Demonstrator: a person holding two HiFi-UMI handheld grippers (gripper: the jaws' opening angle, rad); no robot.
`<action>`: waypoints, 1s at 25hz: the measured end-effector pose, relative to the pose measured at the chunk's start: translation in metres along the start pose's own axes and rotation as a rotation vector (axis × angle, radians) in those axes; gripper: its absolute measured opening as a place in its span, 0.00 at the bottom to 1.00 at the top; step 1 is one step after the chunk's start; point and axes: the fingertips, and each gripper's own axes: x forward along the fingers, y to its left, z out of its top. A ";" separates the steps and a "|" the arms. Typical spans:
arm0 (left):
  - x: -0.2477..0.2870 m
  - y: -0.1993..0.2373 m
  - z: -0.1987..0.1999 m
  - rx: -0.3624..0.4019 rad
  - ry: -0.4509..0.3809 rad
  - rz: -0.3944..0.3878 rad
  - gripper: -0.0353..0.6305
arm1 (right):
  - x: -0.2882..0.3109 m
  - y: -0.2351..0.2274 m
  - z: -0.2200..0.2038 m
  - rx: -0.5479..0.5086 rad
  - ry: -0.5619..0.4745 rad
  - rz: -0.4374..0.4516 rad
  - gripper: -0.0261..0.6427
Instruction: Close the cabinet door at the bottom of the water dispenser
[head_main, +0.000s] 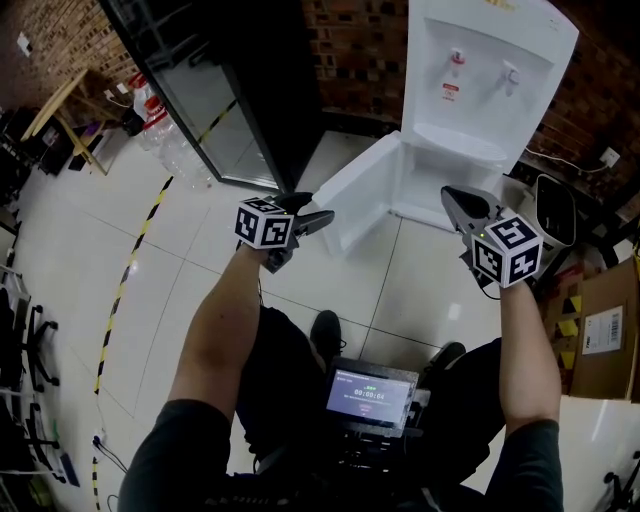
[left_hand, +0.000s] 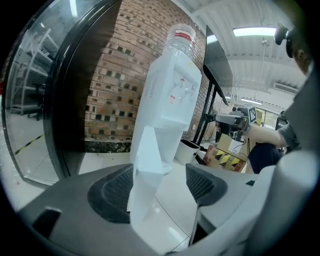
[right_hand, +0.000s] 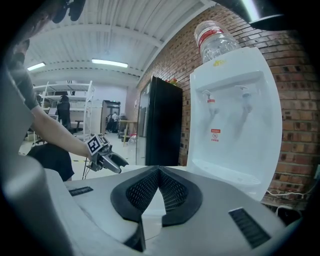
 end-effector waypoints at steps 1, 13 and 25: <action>0.000 0.002 -0.002 0.000 0.005 0.001 0.59 | 0.001 0.001 0.000 0.000 0.001 0.003 0.04; 0.015 -0.002 -0.009 0.069 0.065 -0.008 0.59 | 0.004 0.004 0.000 -0.004 0.007 0.013 0.04; 0.027 -0.061 -0.021 0.172 0.170 -0.208 0.59 | -0.039 -0.020 -0.003 0.027 -0.007 -0.046 0.04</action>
